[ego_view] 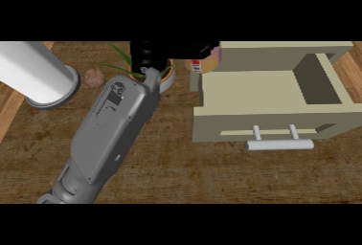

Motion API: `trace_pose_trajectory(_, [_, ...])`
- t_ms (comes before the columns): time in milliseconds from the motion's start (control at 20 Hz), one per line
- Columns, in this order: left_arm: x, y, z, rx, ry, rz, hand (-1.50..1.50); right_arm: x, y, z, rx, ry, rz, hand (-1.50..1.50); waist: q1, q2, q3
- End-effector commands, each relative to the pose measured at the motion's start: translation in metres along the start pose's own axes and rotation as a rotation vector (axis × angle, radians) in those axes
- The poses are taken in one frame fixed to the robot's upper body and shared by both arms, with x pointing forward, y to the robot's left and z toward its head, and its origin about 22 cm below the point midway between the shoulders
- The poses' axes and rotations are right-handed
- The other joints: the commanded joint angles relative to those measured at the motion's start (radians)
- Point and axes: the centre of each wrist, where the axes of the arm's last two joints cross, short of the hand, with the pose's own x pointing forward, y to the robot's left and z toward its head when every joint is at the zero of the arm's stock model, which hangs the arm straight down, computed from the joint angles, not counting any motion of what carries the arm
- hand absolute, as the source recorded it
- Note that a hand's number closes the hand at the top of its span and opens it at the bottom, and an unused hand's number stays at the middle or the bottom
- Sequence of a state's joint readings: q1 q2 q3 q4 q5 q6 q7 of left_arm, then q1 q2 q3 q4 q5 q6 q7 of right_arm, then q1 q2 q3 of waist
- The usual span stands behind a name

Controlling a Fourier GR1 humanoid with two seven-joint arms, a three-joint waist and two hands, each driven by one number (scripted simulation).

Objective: Pick up the can, place it into the drawer and close the drawer

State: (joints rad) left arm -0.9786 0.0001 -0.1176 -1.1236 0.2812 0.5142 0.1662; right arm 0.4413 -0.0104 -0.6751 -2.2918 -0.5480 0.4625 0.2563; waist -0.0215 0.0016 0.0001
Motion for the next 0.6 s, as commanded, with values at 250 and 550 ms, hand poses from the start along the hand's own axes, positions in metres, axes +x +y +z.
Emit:
trace_pose_trajectory(250, [0.012, -0.032, -0.029, -0.027, 0.009, -0.028, 1.50, -0.007, 0.004, -0.006, 0.004, 0.002, 0.010, -1.50, -0.004, 0.003, 0.000])
trace_pose_trajectory(550, [0.028, -0.071, -0.027, -0.021, 0.014, -0.036, 1.50, 0.000, 0.006, -0.011, 0.004, -0.015, 0.005, -1.50, -0.020, 0.004, 0.001])
